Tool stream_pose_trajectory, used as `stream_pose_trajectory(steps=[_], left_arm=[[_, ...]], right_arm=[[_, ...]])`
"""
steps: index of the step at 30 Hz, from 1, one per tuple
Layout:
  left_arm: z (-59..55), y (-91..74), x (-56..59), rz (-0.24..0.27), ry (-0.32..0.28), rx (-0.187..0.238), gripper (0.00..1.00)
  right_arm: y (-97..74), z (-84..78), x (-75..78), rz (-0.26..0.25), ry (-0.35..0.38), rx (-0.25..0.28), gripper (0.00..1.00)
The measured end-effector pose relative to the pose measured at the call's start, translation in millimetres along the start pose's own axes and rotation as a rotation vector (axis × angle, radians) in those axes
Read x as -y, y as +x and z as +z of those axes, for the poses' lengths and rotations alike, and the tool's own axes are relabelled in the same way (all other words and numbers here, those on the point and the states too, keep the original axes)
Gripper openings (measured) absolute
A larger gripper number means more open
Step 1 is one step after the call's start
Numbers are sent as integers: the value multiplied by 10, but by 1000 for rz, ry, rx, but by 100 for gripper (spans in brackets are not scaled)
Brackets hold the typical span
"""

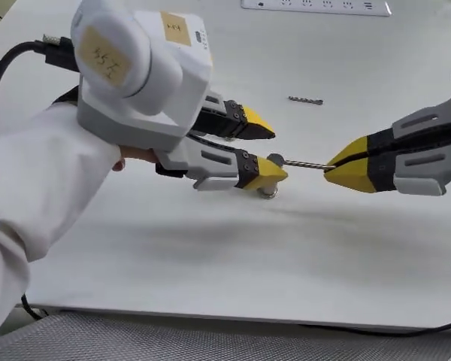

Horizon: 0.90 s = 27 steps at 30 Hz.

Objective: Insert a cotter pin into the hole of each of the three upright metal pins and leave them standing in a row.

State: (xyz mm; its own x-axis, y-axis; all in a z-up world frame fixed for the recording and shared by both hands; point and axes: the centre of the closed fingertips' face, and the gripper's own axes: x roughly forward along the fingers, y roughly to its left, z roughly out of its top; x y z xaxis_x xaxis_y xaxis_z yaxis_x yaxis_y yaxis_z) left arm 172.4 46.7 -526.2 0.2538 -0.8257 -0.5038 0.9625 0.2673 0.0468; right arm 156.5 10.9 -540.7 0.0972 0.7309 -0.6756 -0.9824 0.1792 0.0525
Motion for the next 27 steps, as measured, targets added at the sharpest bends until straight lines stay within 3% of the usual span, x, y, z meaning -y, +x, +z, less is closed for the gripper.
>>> stream_pose_trajectory(steps=[7,12,20,27], left_arm=[[-85,83,-50,-21,-15,-19,20],[-176,149,-56,-43,-19,-49,23],[-214,175,-60,-61,-15,-64,10],[-195,212,-26,-64,-18,-63,10]], right_arm=[[63,-76,47,-6,20,-27,0],[106,-115,87,2,27,-31,0],[140,-106,116,17,32,-21,0],[168,-85,131,31,29,-16,0]])
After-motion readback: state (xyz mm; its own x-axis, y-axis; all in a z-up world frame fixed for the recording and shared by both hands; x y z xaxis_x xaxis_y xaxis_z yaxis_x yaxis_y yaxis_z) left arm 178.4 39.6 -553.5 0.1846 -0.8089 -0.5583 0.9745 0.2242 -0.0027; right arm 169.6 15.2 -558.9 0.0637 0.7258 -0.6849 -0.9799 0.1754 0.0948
